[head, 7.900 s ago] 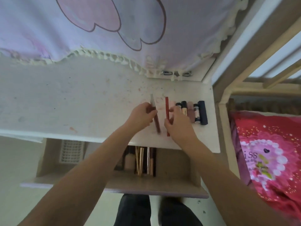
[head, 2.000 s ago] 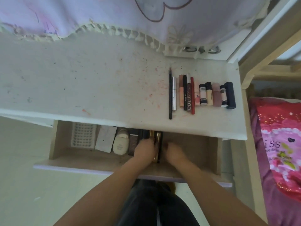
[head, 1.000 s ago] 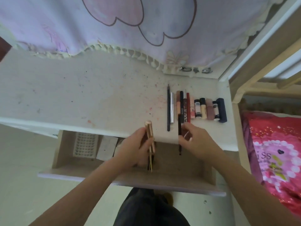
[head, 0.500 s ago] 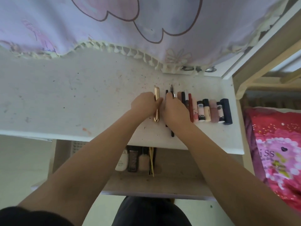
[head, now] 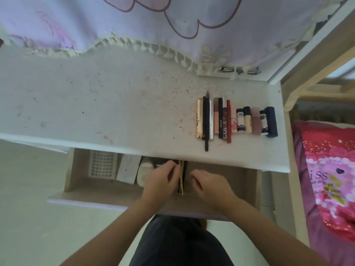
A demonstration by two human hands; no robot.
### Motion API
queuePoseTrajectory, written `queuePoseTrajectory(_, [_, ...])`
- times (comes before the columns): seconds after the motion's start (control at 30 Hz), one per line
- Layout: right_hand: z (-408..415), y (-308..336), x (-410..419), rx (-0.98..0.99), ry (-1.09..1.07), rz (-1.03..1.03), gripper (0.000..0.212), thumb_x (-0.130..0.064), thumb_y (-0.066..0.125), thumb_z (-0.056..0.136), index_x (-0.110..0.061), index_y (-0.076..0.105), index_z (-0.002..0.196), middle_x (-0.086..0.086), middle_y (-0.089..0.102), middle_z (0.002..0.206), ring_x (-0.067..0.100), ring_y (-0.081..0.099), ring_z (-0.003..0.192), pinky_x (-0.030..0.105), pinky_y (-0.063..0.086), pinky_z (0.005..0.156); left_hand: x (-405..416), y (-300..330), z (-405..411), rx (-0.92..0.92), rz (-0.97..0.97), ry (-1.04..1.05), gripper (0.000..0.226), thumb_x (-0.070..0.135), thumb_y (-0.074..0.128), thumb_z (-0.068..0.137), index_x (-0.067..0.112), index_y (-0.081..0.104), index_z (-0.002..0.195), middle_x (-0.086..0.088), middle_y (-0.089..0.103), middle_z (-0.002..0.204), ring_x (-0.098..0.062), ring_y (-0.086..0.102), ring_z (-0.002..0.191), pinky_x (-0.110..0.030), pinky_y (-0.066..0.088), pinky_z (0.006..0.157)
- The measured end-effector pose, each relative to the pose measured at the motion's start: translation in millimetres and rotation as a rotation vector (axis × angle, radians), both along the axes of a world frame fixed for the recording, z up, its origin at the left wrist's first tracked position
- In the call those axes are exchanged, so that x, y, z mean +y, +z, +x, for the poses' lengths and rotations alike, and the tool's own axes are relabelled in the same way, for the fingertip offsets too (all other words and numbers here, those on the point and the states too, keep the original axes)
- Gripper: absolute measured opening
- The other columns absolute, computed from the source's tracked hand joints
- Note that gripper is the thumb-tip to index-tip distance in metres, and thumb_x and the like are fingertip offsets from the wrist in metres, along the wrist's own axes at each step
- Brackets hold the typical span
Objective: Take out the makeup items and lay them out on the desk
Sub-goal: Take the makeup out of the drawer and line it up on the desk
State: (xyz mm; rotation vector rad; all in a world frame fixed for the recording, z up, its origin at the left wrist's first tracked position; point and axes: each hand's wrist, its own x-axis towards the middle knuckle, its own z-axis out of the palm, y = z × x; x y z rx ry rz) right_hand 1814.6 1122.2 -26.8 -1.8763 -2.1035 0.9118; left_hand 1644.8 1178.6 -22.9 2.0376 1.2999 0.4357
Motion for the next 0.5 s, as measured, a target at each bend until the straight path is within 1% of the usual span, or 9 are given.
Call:
queuePoseTrajectory(0.03, [-1, -17, -3, -0.045, -0.034, -0.129, 0.023, -0.026, 0.040, 0.097, -0.016, 0.058, 0.109, 0.004, 0.064, 0.100, 0.021, 0.062, 0.083, 0.036, 0.052, 0.073, -9, -14, -1, 0.093, -0.019, -0.003, 0.013, 0.023, 0.051, 0.094, 0.022, 0.058, 0.083, 0.011, 0.056, 0.065, -0.003, 0.051, 0.055, -0.019, 0.037, 0.052])
queuePoseTrajectory(0.07, [-3, -32, -1, -0.060, -0.085, -0.239, 0.023, -0.024, 0.041, 0.098, -0.015, 0.057, 0.112, 0.007, 0.063, 0.105, 0.023, 0.061, 0.089, 0.037, 0.051, 0.077, -13, -25, 1, 0.192, -0.076, 0.004, 0.013, 0.022, 0.050, 0.094, 0.016, 0.061, 0.093, 0.003, 0.063, 0.074, -0.013, 0.058, 0.063, -0.025, 0.040, 0.056])
queuePoseTrajectory(0.1, [-5, -45, 3, -0.039, -0.141, -0.316, 0.024, -0.022, 0.042, 0.098, -0.012, 0.058, 0.113, 0.010, 0.063, 0.107, 0.025, 0.061, 0.092, 0.036, 0.050, 0.079, -12, -35, 6, 0.288, -0.146, 0.015, 0.017, 0.023, 0.048, 0.096, 0.013, 0.061, 0.101, -0.003, 0.066, 0.083, -0.020, 0.061, 0.072, -0.030, 0.043, 0.060])
queuePoseTrajectory(0.17, [-13, -65, 13, 0.040, -0.276, -0.374, 0.024, -0.019, 0.042, 0.099, -0.008, 0.060, 0.110, 0.014, 0.064, 0.108, 0.027, 0.061, 0.094, 0.034, 0.049, 0.080, -3, -51, 18, 0.438, -0.242, 0.026, 0.020, 0.024, 0.043, 0.097, 0.012, 0.056, 0.107, -0.009, 0.067, 0.093, -0.026, 0.062, 0.082, -0.033, 0.045, 0.063])
queuePoseTrajectory(0.23, [-22, -78, 23, 0.088, -0.395, -0.396, 0.025, -0.021, 0.040, 0.099, -0.007, 0.060, 0.106, 0.015, 0.064, 0.107, 0.028, 0.060, 0.093, 0.029, 0.045, 0.074, 7, -61, 31, 0.547, -0.232, 0.046, 0.020, 0.019, 0.040, 0.098, 0.009, 0.054, 0.107, -0.012, 0.066, 0.097, -0.029, 0.064, 0.087, -0.034, 0.045, 0.065])
queuePoseTrajectory(0.3, [-30, -88, 27, 0.120, -0.481, -0.398, 0.024, -0.024, 0.039, 0.100, -0.010, 0.060, 0.101, 0.014, 0.064, 0.106, 0.027, 0.060, 0.091, 0.026, 0.040, 0.072, 10, -68, 41, 0.648, -0.181, 0.022, 0.021, 0.013, 0.037, 0.097, 0.007, 0.056, 0.105, -0.012, 0.066, 0.099, -0.030, 0.064, 0.089, -0.033, 0.043, 0.063])
queuePoseTrajectory(0.4, [-39, -96, 27, 0.150, -0.531, -0.376, 0.018, -0.024, 0.039, 0.099, -0.016, 0.055, 0.094, 0.011, 0.063, 0.100, 0.028, 0.061, 0.092, 0.029, 0.044, 0.075, 11, -75, 46, 0.733, -0.107, -0.030, 0.024, 0.004, 0.037, 0.094, 0.005, 0.059, 0.100, -0.013, 0.066, 0.098, -0.030, 0.065, 0.089, -0.031, 0.045, 0.063])
queuePoseTrajectory(0.5, [-45, -99, 24, 0.050, -0.499, -0.359, 0.018, -0.020, 0.040, 0.099, -0.011, 0.055, 0.102, 0.015, 0.062, 0.105, 0.031, 0.061, 0.094, 0.039, 0.051, 0.083, 13, -81, 42, 0.685, -0.191, 0.033, 0.021, 0.007, 0.040, 0.094, 0.007, 0.061, 0.098, -0.012, 0.066, 0.100, -0.030, 0.065, 0.092, -0.032, 0.047, 0.067])
